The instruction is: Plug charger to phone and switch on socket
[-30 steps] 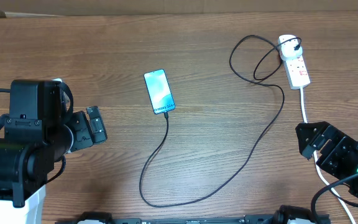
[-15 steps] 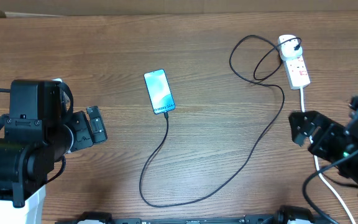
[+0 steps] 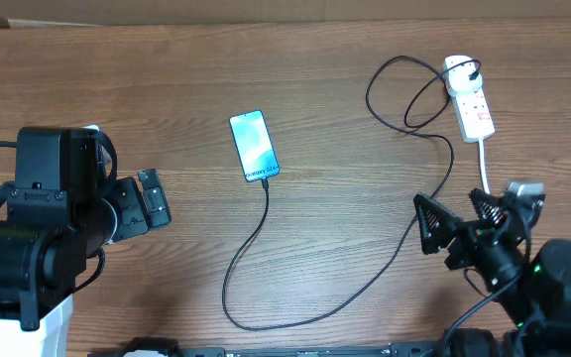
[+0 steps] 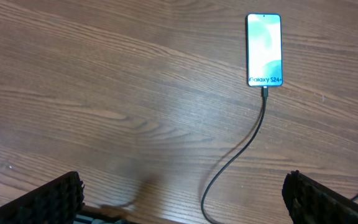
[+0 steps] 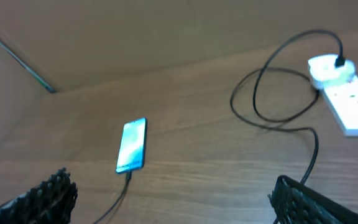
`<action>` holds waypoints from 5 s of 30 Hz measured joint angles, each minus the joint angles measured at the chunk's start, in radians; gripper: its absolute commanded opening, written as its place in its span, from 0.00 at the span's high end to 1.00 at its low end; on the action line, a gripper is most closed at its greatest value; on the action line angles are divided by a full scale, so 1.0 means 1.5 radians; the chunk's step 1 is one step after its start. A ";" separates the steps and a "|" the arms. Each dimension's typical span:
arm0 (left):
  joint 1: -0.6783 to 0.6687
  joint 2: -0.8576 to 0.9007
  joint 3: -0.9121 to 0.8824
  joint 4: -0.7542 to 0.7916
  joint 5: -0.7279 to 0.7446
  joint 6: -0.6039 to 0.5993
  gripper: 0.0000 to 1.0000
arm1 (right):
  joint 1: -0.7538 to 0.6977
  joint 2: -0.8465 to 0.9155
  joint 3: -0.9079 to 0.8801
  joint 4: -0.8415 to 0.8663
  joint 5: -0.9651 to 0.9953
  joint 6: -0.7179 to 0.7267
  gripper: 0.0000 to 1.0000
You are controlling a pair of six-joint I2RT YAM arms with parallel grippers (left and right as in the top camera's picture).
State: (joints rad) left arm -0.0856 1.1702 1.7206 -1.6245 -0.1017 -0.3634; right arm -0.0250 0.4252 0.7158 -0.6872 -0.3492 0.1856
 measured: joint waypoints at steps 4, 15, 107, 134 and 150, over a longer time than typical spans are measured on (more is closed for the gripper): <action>0.000 0.000 0.000 0.000 0.000 0.000 0.00 | 0.000 -0.057 -0.107 0.096 -0.002 -0.002 0.00; 0.000 0.000 0.000 0.000 0.000 0.000 0.00 | 0.033 -0.216 -0.323 0.306 0.021 -0.003 0.00; 0.000 0.000 0.000 0.000 0.000 0.000 0.00 | 0.048 -0.274 -0.465 0.398 0.216 -0.174 0.00; 0.000 0.000 0.000 -0.001 0.006 0.000 0.01 | 0.048 -0.274 -0.465 0.398 0.215 -0.174 0.00; 0.000 -0.169 -0.281 0.282 0.084 0.057 0.00 | 0.049 -0.274 -0.465 0.398 0.216 -0.174 0.00</action>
State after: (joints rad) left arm -0.0853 0.9165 1.2987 -1.2018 0.0250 -0.2783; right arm 0.0479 0.0147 0.0185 -0.0902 -0.0257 -0.0761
